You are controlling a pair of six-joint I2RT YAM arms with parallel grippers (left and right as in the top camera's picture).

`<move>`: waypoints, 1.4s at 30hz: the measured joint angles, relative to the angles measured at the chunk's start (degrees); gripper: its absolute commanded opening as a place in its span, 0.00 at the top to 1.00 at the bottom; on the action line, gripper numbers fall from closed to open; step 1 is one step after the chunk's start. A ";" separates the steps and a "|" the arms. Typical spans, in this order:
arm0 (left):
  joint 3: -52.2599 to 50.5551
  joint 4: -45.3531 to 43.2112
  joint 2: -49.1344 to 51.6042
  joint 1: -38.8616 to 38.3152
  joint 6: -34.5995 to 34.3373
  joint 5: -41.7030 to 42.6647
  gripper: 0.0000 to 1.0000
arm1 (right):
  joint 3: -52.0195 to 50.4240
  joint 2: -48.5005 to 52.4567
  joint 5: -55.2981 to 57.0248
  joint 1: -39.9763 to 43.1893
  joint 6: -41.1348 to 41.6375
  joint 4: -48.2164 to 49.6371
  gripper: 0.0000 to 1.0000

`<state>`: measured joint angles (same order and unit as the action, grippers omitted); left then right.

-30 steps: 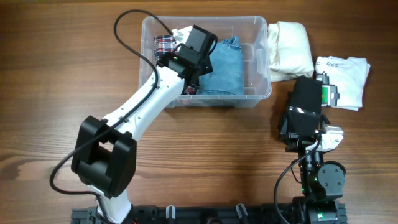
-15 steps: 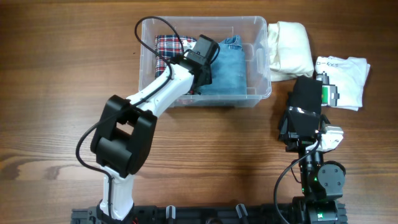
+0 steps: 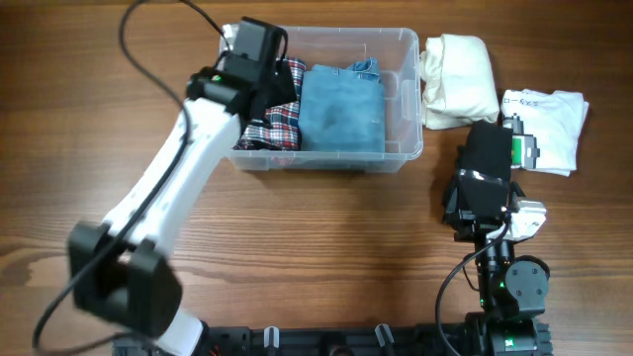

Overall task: Pack container
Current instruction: 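Release the denim beside the plaid shirt and retract the left arm, then reach the right gripper to the cream folded garment and grasp it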

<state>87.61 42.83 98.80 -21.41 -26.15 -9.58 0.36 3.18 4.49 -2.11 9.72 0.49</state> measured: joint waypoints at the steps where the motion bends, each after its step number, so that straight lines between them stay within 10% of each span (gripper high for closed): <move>1: 0.00 0.85 -1.38 0.00 0.00 -0.02 0.22 | 0.00 0.00 0.00 0.00 0.00 0.00 0.00; 7: 0.00 9.97 -6.14 3.89 0.11 0.00 0.00 | 0.00 0.00 0.00 0.00 0.02 0.00 0.00; 16: -0.02 20.00 -6.21 24.55 0.15 -0.46 0.00 | 0.00 0.00 -3.41 0.00 6.69 -0.02 0.00; 27: -0.02 22.97 -6.21 32.41 0.15 -0.42 0.00 | 3.61 1.97 -18.25 0.00 21.64 1.55 0.00; 42: -0.02 23.12 -6.21 32.41 0.15 -0.42 0.00 | 59.14 51.32 -26.56 0.07 4.70 -45.31 0.00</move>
<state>87.59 65.95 92.60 11.00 -26.00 -10.00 59.51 54.50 -22.06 -2.04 14.41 -44.82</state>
